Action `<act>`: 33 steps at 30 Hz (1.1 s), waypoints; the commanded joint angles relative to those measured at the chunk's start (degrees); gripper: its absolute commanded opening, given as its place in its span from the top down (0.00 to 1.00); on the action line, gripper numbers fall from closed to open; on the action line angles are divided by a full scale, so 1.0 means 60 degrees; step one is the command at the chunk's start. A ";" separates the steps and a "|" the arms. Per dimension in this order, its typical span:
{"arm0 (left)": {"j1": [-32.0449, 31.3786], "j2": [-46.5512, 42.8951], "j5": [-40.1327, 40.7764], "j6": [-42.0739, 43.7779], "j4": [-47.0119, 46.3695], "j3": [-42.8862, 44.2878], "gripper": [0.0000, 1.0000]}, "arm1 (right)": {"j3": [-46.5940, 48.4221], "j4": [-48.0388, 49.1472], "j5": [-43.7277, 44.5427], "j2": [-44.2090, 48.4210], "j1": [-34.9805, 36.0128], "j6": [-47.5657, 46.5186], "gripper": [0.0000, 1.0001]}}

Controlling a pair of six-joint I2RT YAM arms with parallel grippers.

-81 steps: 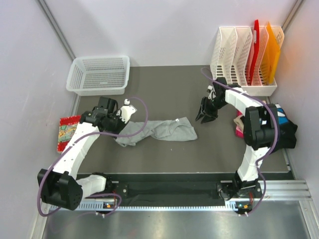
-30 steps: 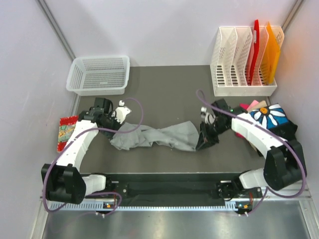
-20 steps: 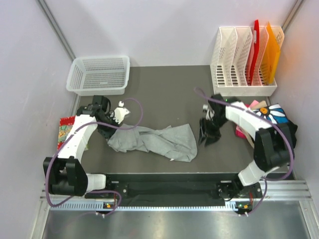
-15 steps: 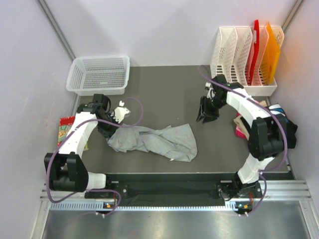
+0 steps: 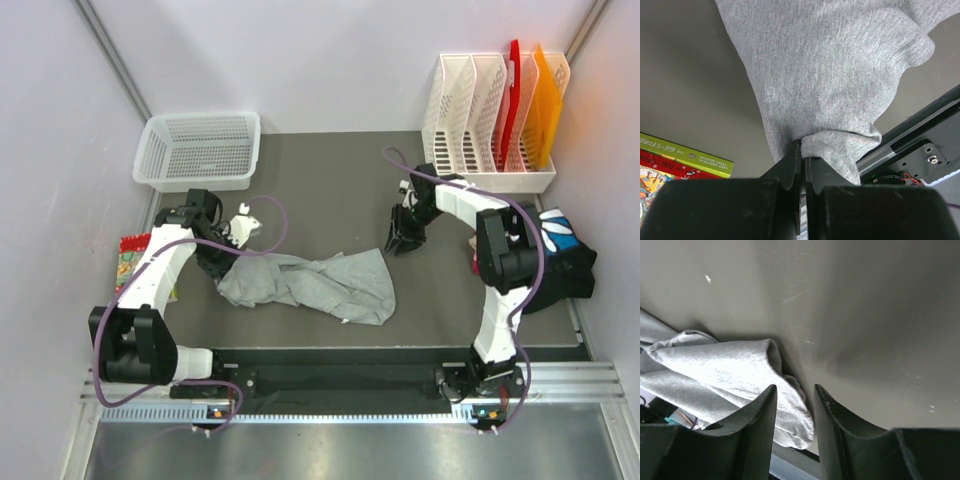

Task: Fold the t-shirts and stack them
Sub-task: Flatten the tshirt out

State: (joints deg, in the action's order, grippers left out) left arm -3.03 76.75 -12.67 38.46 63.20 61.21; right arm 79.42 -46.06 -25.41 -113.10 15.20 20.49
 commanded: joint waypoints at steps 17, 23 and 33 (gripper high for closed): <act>0.0885 0.0814 -0.0891 -0.0696 -0.0177 0.1048 0.01 | -0.0170 0.1114 -0.1551 -0.0705 0.0308 -0.0149 0.74; 0.0885 0.1081 -0.1068 -0.0989 -0.0104 0.2218 0.01 | -0.0184 0.1319 -0.1800 -0.1057 0.0498 -0.0119 0.78; 0.0929 0.1168 -0.1460 -0.1151 0.0086 0.4754 0.01 | -0.0141 0.1452 -0.1844 -0.1072 0.0645 0.0027 1.00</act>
State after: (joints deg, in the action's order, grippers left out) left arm 2.28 84.60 -16.91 32.21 62.81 86.00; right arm 78.26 -39.27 -36.58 -119.11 18.26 20.69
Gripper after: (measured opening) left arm 0.991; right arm 0.010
